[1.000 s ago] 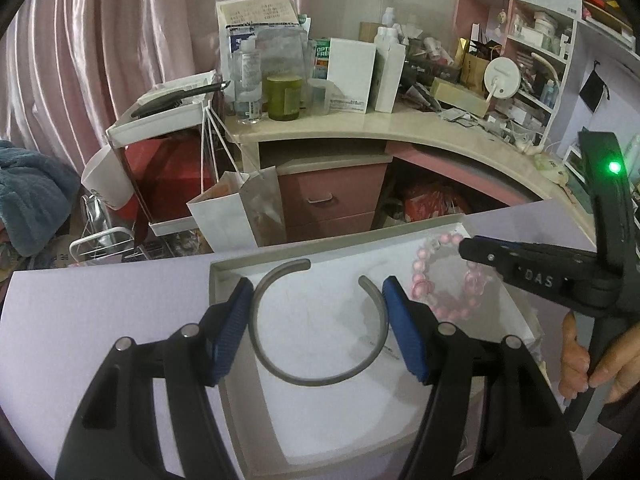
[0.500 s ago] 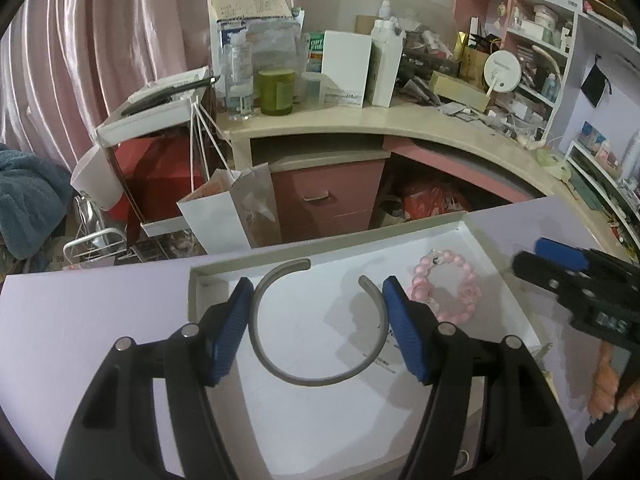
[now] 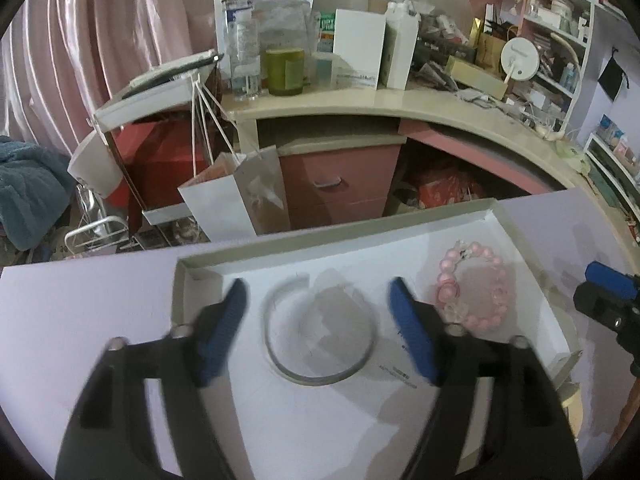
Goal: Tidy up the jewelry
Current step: 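Release the pink bracelet in the tray with the right gripper while the left lowers the cuff in and opens, then withdraw both grippers from the tray back toward the remaining jewelry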
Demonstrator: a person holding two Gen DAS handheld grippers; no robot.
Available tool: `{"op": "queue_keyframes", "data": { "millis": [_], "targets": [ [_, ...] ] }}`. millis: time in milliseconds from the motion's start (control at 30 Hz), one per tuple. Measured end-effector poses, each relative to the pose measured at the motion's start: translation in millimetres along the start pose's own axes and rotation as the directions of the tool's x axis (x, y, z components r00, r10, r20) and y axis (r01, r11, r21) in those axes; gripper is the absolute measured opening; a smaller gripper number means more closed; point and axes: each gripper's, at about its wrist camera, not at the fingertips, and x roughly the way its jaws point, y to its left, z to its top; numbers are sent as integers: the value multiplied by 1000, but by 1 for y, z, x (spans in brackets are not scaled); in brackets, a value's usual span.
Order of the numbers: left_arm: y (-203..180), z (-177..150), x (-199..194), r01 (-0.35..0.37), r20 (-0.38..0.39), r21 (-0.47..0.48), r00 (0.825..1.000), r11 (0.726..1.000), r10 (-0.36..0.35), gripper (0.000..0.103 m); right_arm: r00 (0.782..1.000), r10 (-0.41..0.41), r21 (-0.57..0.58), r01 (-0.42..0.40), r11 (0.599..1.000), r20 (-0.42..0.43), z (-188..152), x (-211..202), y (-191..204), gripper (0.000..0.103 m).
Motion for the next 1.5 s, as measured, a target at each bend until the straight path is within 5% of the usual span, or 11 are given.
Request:
{"op": "queue_keyframes", "data": {
  "millis": [367, 700, 900, 1067, 1500],
  "targets": [
    [29, -30, -113, -40, 185, -48, 982, 998, 48, 91, 997, 18, -20, -16, 1000, 74, -28, -55, 13, 63],
    [42, -134, -219, -118, 256, -149, 954, 982, 154, 95, 996, 48, -86, -41, 995, 78, -105, -107, 37, 63],
    [42, -182, -234, -130, 206, -207, 963, 970, 173, 95, 999, 41, -91, -41, 995, 1, -162, -109, 39, 62],
    [36, -214, -243, -143, 191, -234, 963, 962, 190, 95, 997, 30, -116, -39, 992, -75, -199, -103, 43, 48],
    [6, -258, -249, -154, 153, -182, 971, 971, 183, 98, 996, -16, -193, -1, 981, -87, -222, -96, 60, 36]
  ]
}}
